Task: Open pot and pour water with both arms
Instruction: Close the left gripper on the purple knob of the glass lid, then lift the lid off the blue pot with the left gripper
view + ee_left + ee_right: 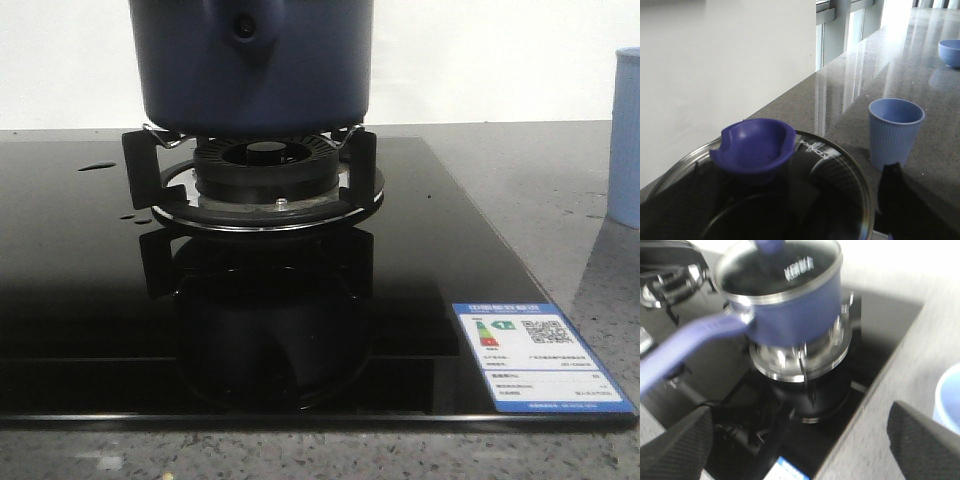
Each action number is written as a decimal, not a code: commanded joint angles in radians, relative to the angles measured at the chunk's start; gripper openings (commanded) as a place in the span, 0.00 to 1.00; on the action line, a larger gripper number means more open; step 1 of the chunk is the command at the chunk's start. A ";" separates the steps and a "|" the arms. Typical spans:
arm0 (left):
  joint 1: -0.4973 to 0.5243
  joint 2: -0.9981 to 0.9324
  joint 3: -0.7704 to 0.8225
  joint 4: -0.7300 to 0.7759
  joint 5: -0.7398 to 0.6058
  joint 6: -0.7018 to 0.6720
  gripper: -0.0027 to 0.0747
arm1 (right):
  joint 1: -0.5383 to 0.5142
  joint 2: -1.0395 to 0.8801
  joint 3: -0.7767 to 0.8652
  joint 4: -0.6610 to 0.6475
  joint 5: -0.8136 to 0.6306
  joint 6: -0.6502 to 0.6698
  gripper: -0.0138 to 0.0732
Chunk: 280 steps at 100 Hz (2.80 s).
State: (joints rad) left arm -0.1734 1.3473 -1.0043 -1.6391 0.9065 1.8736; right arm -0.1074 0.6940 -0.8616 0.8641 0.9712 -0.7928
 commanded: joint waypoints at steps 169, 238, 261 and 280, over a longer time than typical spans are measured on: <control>-0.065 0.223 -0.238 -0.207 0.045 0.008 0.40 | 0.002 -0.025 -0.055 0.055 -0.052 -0.014 0.89; 0.221 -0.151 -0.170 0.014 -0.032 -0.266 0.40 | 0.002 -0.025 -0.047 -0.056 -0.431 -0.014 0.89; 0.226 -0.249 -0.100 0.014 -0.086 -0.266 0.40 | 0.002 -0.027 0.032 -0.184 -0.488 -0.014 0.89; 0.226 -0.253 -0.081 0.014 -0.101 -0.266 0.40 | 0.002 -0.027 0.171 -0.182 -0.530 -0.014 0.89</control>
State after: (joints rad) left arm 0.0507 1.1184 -1.0636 -1.5391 0.8274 1.6183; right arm -0.1074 0.6688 -0.7152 0.6724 0.5265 -0.7944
